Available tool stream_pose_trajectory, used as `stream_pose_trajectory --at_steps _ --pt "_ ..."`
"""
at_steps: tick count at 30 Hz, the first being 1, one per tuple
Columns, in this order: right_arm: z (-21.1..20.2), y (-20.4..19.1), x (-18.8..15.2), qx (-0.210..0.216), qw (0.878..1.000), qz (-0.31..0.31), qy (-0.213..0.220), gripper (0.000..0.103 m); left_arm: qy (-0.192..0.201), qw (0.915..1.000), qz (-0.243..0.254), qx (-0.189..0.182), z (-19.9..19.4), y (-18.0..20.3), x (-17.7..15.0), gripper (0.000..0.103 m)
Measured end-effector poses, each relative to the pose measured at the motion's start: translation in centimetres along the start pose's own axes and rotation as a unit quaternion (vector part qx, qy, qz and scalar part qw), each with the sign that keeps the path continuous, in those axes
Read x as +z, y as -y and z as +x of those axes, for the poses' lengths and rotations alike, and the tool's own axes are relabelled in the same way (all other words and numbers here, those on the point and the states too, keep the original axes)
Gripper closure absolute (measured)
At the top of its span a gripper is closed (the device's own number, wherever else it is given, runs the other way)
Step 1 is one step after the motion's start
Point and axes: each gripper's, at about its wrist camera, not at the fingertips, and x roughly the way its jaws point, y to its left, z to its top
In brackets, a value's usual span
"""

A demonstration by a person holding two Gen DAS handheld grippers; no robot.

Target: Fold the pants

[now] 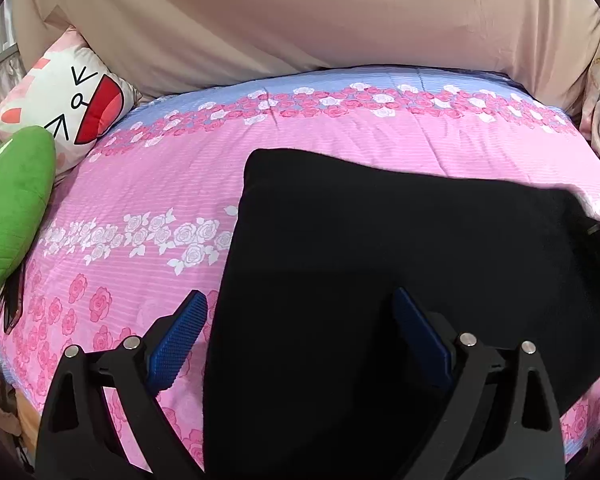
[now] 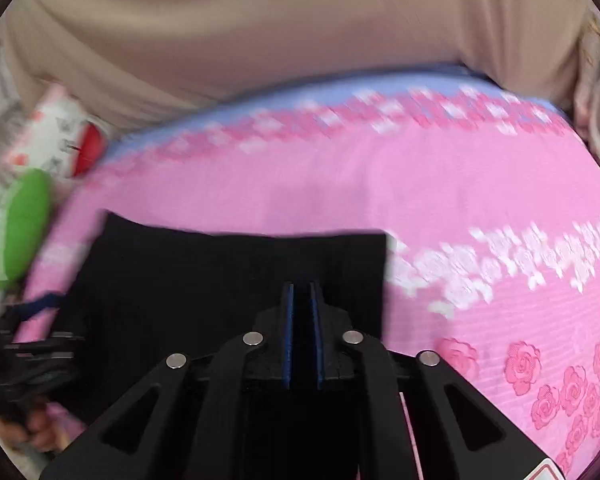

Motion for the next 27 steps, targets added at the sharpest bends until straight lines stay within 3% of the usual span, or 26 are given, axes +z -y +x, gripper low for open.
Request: stream_pose_trajectory --at_steps 2,6,11,15,16,19,21,25,26,27 --pt "-1.4 0.5 -0.1 0.033 0.999 0.035 0.013 0.094 -0.004 1.0 -0.002 -0.005 0.0 0.0 -0.1 0.011" --pt "-6.7 -1.7 -1.5 0.044 0.998 0.002 0.055 0.092 -0.005 1.0 -0.001 -0.008 -0.3 0.1 -0.2 0.011" --pt "-6.9 -1.6 -5.7 0.016 1.0 -0.013 0.023 0.093 -0.006 0.9999 -0.003 -0.011 -1.0 0.0 -0.8 0.011" --pt "-7.4 -0.6 -7.2 0.021 1.0 0.0 0.018 0.096 -0.005 0.9996 -0.005 -0.027 -2.4 -0.8 -1.7 0.011" --pt "-8.1 -0.5 -7.2 0.025 0.999 0.004 0.022 0.091 -0.004 0.9993 -0.006 -0.038 -3.2 -1.3 -2.2 0.011" --pt "-10.5 0.2 -7.7 0.014 0.999 0.009 0.041 0.048 -0.003 0.9971 -0.025 -0.072 -5.1 -3.4 -3.5 0.01" --pt "-10.7 1.1 -8.5 0.015 0.999 0.02 0.031 0.047 -0.016 0.9945 -0.04 -0.096 -5.2 -4.4 -4.2 0.009" --pt "-8.8 2.1 -9.3 0.083 0.994 0.066 0.008 0.051 -0.054 0.988 -0.07 -0.127 -3.0 -5.4 -5.5 0.01" --pt "-8.2 1.9 -9.3 0.086 0.994 0.064 0.004 0.066 -0.058 0.9868 -0.072 -0.133 -2.3 -5.4 -5.7 0.014" --pt "-7.6 1.8 -9.4 0.086 0.994 0.062 0.0 0.073 -0.058 0.985 -0.074 -0.145 -1.9 -5.4 -5.8 0.035"
